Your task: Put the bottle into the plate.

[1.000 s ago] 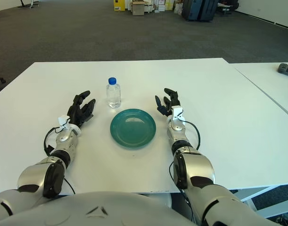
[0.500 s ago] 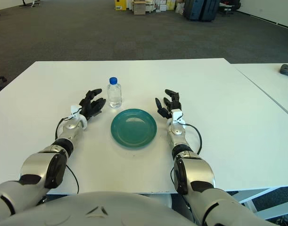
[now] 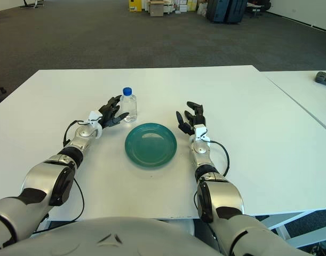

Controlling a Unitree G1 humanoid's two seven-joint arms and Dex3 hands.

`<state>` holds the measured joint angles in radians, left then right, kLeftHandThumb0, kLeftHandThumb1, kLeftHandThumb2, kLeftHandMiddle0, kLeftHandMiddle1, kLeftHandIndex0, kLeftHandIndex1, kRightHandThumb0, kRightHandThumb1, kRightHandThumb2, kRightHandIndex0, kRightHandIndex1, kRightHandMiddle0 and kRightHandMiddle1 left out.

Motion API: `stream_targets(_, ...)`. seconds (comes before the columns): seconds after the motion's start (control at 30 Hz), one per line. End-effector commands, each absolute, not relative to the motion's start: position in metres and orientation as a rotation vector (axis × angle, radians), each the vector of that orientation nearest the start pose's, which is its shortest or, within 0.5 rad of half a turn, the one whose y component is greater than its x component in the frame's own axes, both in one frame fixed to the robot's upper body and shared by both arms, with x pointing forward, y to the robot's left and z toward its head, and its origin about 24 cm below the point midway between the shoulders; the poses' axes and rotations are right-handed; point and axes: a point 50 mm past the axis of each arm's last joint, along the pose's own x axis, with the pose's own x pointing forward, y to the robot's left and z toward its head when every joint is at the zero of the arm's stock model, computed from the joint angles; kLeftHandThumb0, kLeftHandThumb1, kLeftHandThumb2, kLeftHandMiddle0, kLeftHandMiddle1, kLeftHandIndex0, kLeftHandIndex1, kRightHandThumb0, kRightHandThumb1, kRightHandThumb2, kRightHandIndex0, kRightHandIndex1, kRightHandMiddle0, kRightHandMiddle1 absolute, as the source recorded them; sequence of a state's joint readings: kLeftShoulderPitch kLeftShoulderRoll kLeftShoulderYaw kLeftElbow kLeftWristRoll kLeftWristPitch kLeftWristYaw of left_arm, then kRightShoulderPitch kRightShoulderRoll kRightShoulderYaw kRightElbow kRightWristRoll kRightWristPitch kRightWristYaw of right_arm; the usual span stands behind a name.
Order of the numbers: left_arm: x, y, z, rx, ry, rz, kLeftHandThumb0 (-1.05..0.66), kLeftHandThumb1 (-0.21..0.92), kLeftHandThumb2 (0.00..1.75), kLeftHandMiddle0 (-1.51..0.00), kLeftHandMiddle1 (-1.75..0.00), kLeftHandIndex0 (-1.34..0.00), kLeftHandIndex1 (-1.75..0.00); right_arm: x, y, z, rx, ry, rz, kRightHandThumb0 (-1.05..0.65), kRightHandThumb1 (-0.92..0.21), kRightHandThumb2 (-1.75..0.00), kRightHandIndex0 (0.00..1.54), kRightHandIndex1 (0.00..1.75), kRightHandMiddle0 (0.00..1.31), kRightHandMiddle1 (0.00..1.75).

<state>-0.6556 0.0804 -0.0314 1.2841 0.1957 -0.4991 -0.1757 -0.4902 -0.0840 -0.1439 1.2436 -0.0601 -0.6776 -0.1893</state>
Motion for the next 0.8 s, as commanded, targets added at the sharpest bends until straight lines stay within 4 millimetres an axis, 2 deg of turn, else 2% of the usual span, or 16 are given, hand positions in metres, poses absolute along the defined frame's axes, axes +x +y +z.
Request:
stream_targets(0.0, 0.3372, 0.1177, 0.0011, 0.371, 0.128, -0.420, -1.04, 0.92, 0.12, 0.00, 0.00, 0.00, 0.00, 0.2928, -0.1764, -0.0330, -0.095, 0.100, -0.178, -0.57, -0.73, -0.62, 0.45, 0.21, 0.00, 0.98)
stream_targets(0.3, 0.3379, 0.1145, 0.0005, 0.410, 0.139, -0.438, -1.05, 0.90, 0.09, 0.00, 0.00, 0.00, 0.00, 0.2897, -0.1771, -0.0357, -0.084, 0.108, -0.170, -0.59, -0.74, -0.61, 0.42, 0.22, 0.00, 0.97)
stream_targets(0.6, 0.3392, 0.1122, 0.0003, 0.356, 0.167, -0.430, -1.04, 0.90, 0.07, 0.00, 0.00, 0.00, 0.00, 0.2873, -0.1782, -0.0366, -0.066, 0.103, -0.172, -0.58, -0.74, -0.59, 0.42, 0.23, 0.00, 1.00)
stream_targets(0.7, 0.3406, 0.1098, 0.0009, 0.321, 0.179, -0.415, -1.04, 0.90, 0.07, 0.00, 0.00, 0.00, 0.00, 0.2865, -0.1798, -0.0364, -0.060, 0.097, -0.170, -0.56, -0.74, -0.61, 0.41, 0.29, 0.00, 1.04)
stream_targets(0.77, 0.3411, 0.1086, 0.0012, 0.310, 0.182, -0.410, -1.03, 0.90, 0.07, 0.00, 0.00, 0.00, 0.00, 0.2858, -0.1803, -0.0364, -0.059, 0.092, -0.168, -0.53, -0.71, -0.66, 0.38, 0.41, 0.00, 1.07)
